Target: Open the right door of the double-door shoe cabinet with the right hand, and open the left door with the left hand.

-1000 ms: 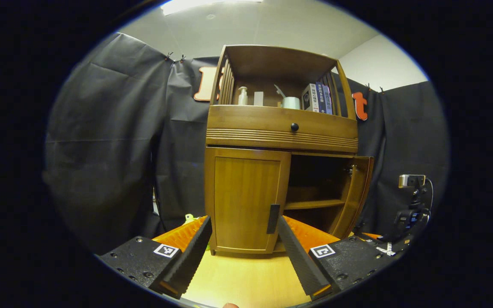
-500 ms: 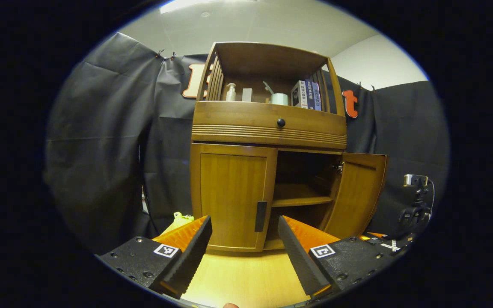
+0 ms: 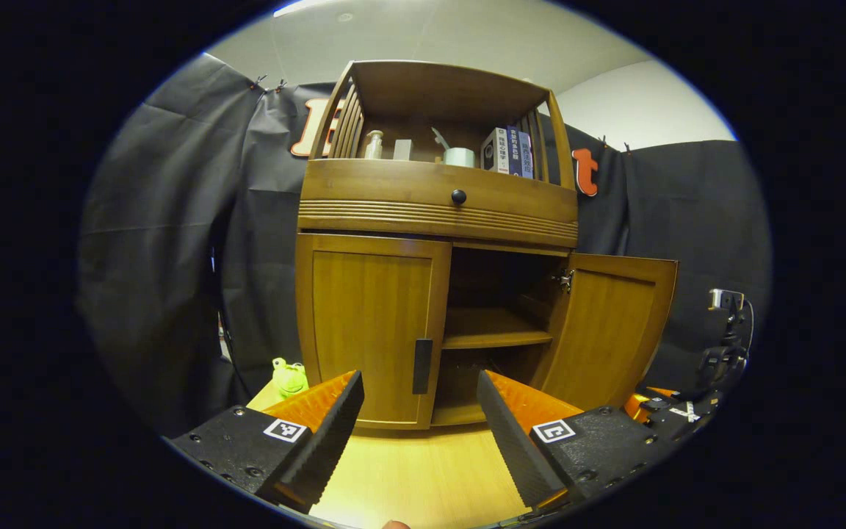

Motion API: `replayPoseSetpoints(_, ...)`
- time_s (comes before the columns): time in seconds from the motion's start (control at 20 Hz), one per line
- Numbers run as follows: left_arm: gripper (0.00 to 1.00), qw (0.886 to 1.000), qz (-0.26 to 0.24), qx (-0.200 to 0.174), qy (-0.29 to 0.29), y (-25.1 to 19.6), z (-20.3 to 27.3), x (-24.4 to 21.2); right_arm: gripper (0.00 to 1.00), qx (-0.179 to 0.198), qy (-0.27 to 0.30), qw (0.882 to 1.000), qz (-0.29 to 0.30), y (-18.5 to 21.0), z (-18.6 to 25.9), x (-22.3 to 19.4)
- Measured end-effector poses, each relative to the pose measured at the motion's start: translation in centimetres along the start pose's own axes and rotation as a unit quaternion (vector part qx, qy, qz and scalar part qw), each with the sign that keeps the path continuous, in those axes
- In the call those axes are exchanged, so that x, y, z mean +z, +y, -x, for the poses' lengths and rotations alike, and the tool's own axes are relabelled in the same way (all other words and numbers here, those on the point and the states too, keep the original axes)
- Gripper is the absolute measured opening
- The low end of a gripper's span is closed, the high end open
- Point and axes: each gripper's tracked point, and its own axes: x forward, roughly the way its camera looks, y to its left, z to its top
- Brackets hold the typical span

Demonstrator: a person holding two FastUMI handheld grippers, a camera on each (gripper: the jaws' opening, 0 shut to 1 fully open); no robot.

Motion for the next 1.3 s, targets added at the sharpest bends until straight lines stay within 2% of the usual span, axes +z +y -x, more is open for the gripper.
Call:
replayPoseSetpoints(0.05,0.92,1.000,0.001,-0.004,0.001,-0.2,-0.3,-0.1,0.32,-0.004,-0.002,1.000,-0.001,-0.5,0.0,0.1)
replayPoseSetpoints(0.1,0.96,1.000,0.002,-0.006,0.002,-0.3,-0.7,-0.1,0.41,-0.012,-0.006,1.000,-0.001,-0.9,0.1,0.2)
replayPoseSetpoints(0.25,0.96,1.000,0.003,-0.014,0.007,-0.6,-1.8,-0.5,0.41,-0.043,-0.014,0.999,0.009,-2.9,0.3,0.6)
replayPoseSetpoints(0.3,0.92,1.000,0.003,-0.016,0.008,-0.7,-2.1,-0.6,0.41,-0.054,-0.017,0.998,0.012,-3.6,0.3,0.8)
replayPoseSetpoints(0.35,0.92,1.000,0.003,-0.019,0.009,-0.9,-2.4,-0.8,0.35,-0.059,-0.019,0.998,0.012,-4.2,0.3,0.9)
replayPoseSetpoints(0.4,0.96,1.000,0.002,-0.021,0.011,-1.0,-2.9,-1.0,0.40,-0.061,-0.017,0.998,0.008,-4.5,0.4,0.9)
replayPoseSetpoints(0.5,0.96,1.000,0.002,-0.028,0.014,-1.3,-3.8,-1.2,0.63,-0.060,-0.020,0.998,0.000,-5.0,0.8,1.4)
replayPoseSetpoints(0.55,0.92,0.999,0.003,-0.031,0.015,-1.5,-4.2,-1.3,0.74,-0.062,-0.022,0.998,-0.003,-5.3,0.5,1.5)
replayPoseSetpoints(0.6,0.96,0.999,0.003,-0.034,0.017,-1.6,-4.7,-1.5,0.83,-0.066,-0.025,0.997,-0.004,-5.6,0.8,1.8)
replayPoseSetpoints(0.8,0.92,0.999,-0.008,-0.044,0.024,-2.0,-7.5,-2.3,0.95,-0.062,-0.037,0.997,-0.006,-5.9,1.6,2.8)
replayPoseSetpoints(0.9,0.96,0.998,-0.016,-0.048,0.022,-2.0,-9.1,-2.6,0.94,-0.055,-0.046,0.997,-0.006,-5.6,2.2,3.6)
replayPoseSetpoints(1.0,0.96,0.999,-0.023,-0.043,0.018,-1.5,-11.0,-3.1,0.97,-0.049,-0.054,0.997,-0.004,-5.3,2.9,4.4)
replayPoseSetpoints(1.05,0.96,0.999,-0.026,-0.037,0.020,-1.2,-12.1,-3.5,0.94,-0.050,-0.059,0.997,-0.001,-5.5,3.2,4.6)
replayPoseSetpoints(1.1,0.96,0.999,-0.028,-0.029,0.026,-0.1,-14.3,-4.6,0.97,-0.051,-0.065,0.997,0.003,-5.7,3.8,5.0)
replayPoseSetpoints(1.25,0.93,0.998,-0.028,-0.013,0.049,0.9,-17.5,-6.4,0.94,-0.063,-0.077,0.995,0.009,-6.3,5.2,5.9)
replayPoseSetpoints(1.3,0.96,0.998,-0.026,-0.009,0.056,1.0,-18.5,-6.9,0.96,-0.068,-0.080,0.994,0.009,-6.6,5.8,6.2)
